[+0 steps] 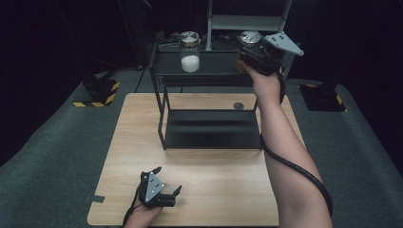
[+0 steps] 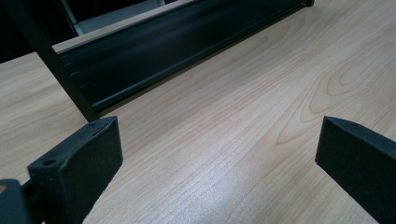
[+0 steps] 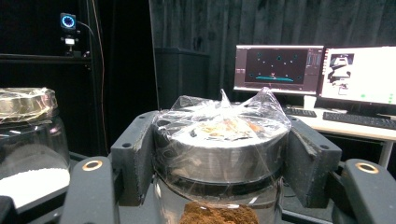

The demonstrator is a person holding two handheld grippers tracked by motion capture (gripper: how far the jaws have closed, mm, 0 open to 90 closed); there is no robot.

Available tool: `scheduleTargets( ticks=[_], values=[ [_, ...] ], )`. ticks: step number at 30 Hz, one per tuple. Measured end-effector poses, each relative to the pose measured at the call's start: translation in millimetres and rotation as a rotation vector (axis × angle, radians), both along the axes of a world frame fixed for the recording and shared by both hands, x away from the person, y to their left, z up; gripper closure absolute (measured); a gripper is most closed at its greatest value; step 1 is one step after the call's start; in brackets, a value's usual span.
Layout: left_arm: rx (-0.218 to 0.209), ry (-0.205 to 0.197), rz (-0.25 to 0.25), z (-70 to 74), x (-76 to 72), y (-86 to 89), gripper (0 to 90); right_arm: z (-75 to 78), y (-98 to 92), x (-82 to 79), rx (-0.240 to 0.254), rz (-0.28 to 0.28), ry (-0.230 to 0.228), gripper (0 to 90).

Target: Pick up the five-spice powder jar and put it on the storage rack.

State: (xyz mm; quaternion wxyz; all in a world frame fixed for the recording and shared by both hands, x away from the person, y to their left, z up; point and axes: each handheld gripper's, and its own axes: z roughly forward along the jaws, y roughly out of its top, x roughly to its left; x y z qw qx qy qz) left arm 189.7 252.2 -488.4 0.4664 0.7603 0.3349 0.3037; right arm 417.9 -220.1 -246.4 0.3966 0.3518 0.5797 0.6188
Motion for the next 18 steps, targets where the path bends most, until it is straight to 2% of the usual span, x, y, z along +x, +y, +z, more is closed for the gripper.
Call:
scheduleTargets(
  ticks=[14, 18],
  values=[
    [-0.007, 0.002, -0.001, -0.1, 0.5, 1.5, 0.9, 1.8, -0.8, 2.5, 0.0, 0.001, 0.017, 32.1],
    [-0.006, 0.002, 0.001, -0.1, 0.4, 1.1, 0.8, 3.3, -1.0, 3.1, -0.004, 0.001, 0.033, 26.2]
  ],
)
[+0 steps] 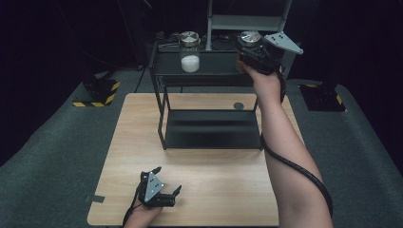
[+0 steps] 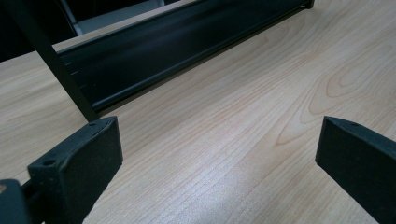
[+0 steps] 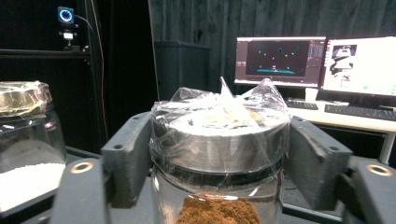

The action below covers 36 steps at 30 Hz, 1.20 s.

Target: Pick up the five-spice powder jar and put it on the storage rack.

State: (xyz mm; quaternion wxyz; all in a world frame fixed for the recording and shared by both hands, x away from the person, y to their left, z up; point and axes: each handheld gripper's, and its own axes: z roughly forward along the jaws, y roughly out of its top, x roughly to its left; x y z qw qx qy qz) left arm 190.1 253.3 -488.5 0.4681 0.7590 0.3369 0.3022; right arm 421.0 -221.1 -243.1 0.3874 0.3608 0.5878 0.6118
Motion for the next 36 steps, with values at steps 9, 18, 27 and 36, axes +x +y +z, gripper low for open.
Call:
scheduleTargets(
  ticks=[9, 18, 27, 36],
  values=[
    [-0.001, -0.003, 0.0, -0.4, -0.4, -0.1, 0.7, -2.1, 2.7, -5.8, 0.022, -0.033, -0.003, 0.0],
    [0.002, -0.003, -0.001, -0.3, -0.4, -0.4, 0.7, -0.3, 0.7, -17.2, 0.027, -0.037, 0.0, 0.0],
    [0.006, -0.004, -0.001, -0.2, -0.7, -1.1, 0.6, -3.1, -9.9, -32.9, 0.032, -0.024, -0.009, 0.0],
    [0.011, -0.001, 0.0, 0.4, -0.3, -2.1, 0.7, -6.5, -19.2, -51.4, 0.037, 0.001, -0.017, 0.0]
  ],
)
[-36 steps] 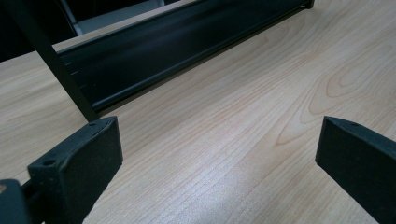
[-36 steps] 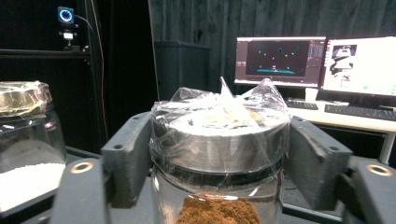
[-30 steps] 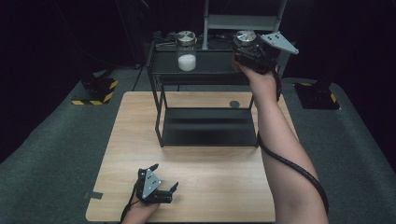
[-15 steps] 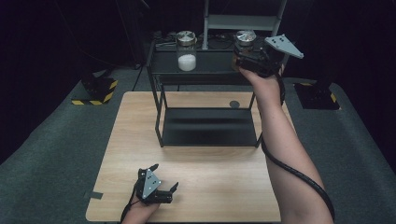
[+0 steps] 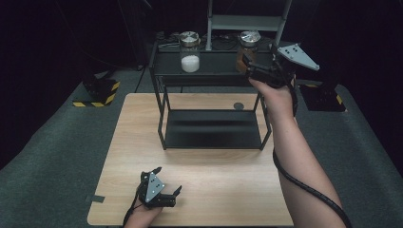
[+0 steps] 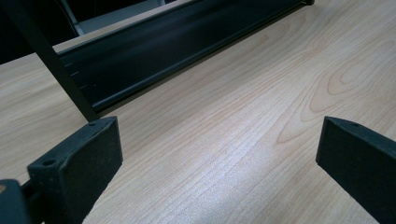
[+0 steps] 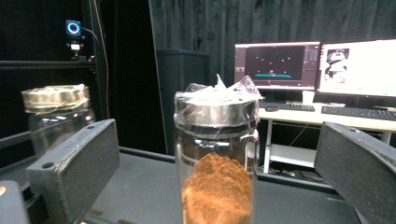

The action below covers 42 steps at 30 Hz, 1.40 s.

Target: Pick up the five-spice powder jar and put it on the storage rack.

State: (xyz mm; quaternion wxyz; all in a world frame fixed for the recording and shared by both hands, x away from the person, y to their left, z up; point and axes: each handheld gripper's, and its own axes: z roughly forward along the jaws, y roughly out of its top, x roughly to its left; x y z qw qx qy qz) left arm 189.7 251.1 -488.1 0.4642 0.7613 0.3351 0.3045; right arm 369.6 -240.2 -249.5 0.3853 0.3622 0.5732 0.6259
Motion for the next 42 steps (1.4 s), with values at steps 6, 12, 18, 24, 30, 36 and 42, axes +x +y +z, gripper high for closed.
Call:
scheduleTargets(
  ticks=[6, 12, 18, 24, 30, 36, 42],
  values=[
    [0.003, -0.001, -0.004, 0.1, 0.2, 0.2, 0.6, -3.8, -4.4, -14.7, -0.016, 0.016, -0.005, 0.0],
    [0.008, 0.004, -0.004, 1.0, 0.8, -0.6, 0.7, -11.1, -9.6, -27.5, -0.023, 0.022, -0.003, 0.0],
    [-0.001, 0.007, 0.0, 0.8, 1.9, 0.6, 0.8, -19.3, -15.8, -37.6, -0.03, 0.027, -0.004, 0.0],
    [-0.009, 0.01, 0.004, 0.6, 2.6, 1.5, 0.7, -28.8, -20.6, -48.9, -0.049, 0.038, -0.01, 0.0],
    [-0.006, 0.009, -0.002, 0.7, 2.7, 1.9, 0.7, -41.0, -26.5, -60.9, -0.067, 0.045, -0.005, 0.0],
    [-0.009, 0.009, -0.005, 0.5, 3.0, 2.6, 0.5, -56.0, -33.0, -73.5, -0.088, 0.047, 0.003, 0.0],
    [-0.008, 0.009, -0.007, 0.5, 3.0, 2.7, 0.5, -68.3, -38.9, -85.0, -0.108, 0.045, -0.002, 0.0]
  ],
)
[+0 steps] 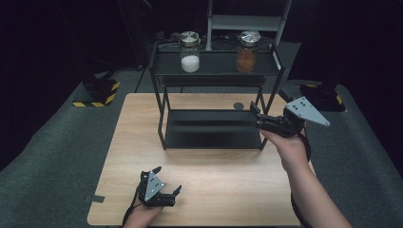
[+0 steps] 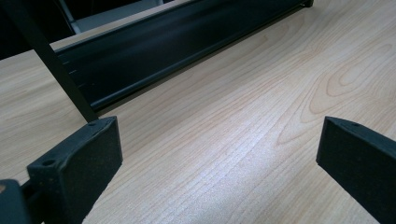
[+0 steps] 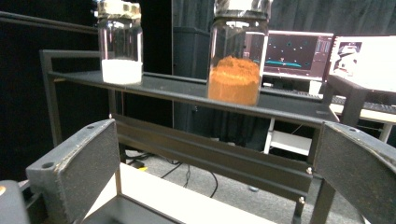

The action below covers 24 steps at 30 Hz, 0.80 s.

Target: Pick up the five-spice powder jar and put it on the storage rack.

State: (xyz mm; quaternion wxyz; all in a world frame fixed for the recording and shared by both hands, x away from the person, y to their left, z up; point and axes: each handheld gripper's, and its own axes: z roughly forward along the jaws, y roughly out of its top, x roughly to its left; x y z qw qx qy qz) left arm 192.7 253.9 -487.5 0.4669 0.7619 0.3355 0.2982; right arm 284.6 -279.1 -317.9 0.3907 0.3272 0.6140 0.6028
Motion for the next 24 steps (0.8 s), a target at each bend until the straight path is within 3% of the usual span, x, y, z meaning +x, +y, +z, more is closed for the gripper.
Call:
scheduleTargets(
  ticks=[11, 24],
  values=[
    [0.003, -0.005, 0.007, -0.5, -1.3, -1.4, 0.6, -28.5, -5.0, -17.8, -0.059, 0.01, 0.011, 0.0],
    [0.008, -0.014, 0.015, -1.2, -3.2, -3.1, 0.6, -64.5, -8.9, -34.8, -0.105, 0.01, 0.064, 0.0]
  ],
)
